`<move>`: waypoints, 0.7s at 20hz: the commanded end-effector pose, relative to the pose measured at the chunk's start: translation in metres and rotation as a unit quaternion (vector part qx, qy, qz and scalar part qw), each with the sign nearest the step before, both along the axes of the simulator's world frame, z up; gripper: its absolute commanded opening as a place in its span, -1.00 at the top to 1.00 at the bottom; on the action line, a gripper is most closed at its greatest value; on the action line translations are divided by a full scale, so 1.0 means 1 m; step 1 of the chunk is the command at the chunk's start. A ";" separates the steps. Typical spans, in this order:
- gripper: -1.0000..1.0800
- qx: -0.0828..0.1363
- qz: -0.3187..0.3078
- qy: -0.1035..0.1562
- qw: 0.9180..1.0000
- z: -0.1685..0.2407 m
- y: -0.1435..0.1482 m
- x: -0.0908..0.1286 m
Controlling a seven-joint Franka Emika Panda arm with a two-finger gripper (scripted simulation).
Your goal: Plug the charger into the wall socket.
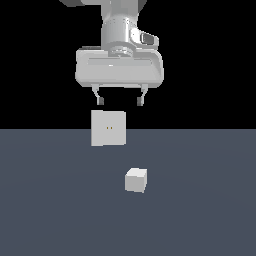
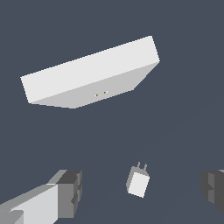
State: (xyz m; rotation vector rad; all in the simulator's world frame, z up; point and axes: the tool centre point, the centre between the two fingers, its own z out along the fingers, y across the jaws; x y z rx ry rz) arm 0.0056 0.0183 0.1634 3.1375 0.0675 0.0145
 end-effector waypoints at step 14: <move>-0.92 -0.002 -0.024 -0.021 1.000 -0.013 -0.007 -0.015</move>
